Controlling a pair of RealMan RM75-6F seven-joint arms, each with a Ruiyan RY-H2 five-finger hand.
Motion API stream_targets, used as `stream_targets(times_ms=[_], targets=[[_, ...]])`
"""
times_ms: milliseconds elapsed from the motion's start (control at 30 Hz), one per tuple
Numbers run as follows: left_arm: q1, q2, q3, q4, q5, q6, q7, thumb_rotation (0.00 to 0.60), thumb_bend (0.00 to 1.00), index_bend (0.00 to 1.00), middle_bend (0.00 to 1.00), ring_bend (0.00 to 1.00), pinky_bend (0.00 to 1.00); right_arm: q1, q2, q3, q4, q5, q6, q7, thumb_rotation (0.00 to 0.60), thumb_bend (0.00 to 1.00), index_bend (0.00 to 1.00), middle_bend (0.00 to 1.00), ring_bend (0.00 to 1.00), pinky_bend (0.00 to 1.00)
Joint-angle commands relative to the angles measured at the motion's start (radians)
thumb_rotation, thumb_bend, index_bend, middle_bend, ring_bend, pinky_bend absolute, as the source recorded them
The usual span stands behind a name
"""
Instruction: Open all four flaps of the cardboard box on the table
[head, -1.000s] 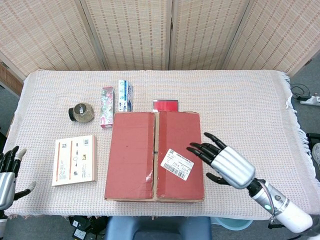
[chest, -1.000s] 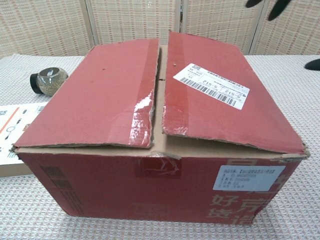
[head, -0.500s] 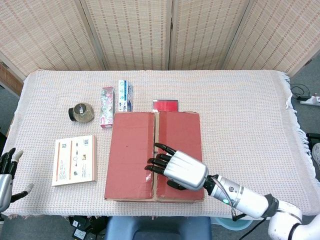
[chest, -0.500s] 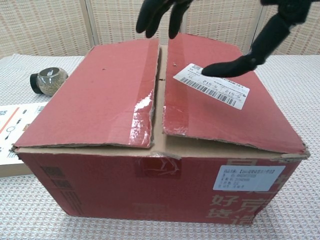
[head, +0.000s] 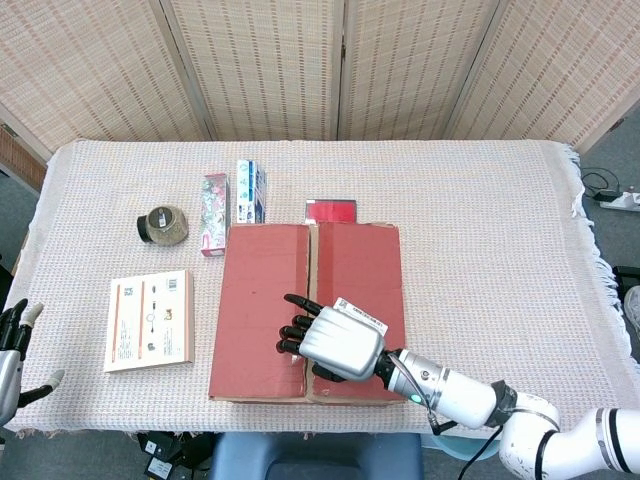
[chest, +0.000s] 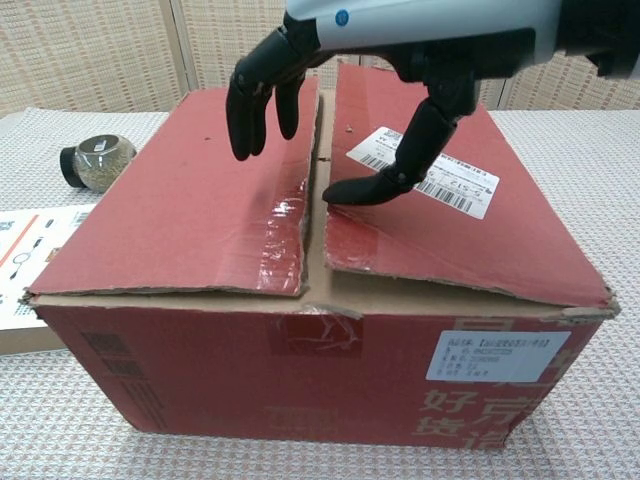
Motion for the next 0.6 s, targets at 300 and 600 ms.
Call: stream_targets(times_ms=[300, 600], targets=[[-0.003, -0.002, -0.001, 0.001, 0.002, -0.006, -0.002, 0.600, 0.24, 0.00, 0.00, 0.00, 0.00, 0.010, 0.043, -0.013, -0.024, 0.036, -0.005, 0.098, 0.600, 0.39, 0.31, 0.33, 0.33, 0.00], [-0.005, 0.002, 0.000, -0.009, 0.000, -0.017, -0.011, 0.600, 0.24, 0.00, 0.00, 0.00, 0.00, 0.009, 0.068, -0.016, -0.015, -0.036, 0.013, 0.227, 0.319, 0.21, 0.34, 0.34, 0.34, 0.00]])
